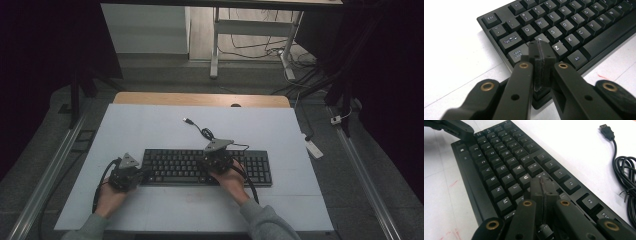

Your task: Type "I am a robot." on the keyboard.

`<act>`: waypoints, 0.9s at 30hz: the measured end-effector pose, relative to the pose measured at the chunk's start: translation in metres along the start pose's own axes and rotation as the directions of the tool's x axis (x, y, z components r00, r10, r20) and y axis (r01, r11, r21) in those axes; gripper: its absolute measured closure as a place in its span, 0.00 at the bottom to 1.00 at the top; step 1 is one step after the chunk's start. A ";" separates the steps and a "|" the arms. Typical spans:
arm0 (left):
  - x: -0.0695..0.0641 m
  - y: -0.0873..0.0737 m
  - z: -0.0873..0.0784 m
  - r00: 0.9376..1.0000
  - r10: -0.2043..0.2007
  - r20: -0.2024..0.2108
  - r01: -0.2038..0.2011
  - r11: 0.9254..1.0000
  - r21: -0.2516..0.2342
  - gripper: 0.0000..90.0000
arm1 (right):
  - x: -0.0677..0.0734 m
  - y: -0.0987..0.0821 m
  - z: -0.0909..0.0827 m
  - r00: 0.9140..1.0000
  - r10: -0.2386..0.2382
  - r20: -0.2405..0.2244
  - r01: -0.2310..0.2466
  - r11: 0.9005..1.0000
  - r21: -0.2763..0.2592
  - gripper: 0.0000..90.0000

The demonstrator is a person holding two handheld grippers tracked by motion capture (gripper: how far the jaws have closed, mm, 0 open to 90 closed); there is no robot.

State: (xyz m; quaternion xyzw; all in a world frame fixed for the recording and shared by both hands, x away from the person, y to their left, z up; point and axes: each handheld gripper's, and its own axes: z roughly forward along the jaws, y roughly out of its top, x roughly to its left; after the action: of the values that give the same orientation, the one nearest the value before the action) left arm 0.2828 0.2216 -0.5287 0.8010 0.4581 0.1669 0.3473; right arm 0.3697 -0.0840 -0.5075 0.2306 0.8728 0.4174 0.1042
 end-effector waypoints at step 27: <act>-0.001 -0.002 0.003 1.000 0.013 -0.001 -0.013 1.000 0.014 0.99 | 0.005 0.007 0.025 1.000 -0.016 0.027 0.015 0.998 0.053 0.99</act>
State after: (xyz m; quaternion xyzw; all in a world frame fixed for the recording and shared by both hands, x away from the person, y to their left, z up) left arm 0.2824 0.2202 -0.5318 0.8063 0.4545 0.1664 0.3402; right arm 0.3771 -0.0614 -0.5178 0.2320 0.8839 0.3900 0.1132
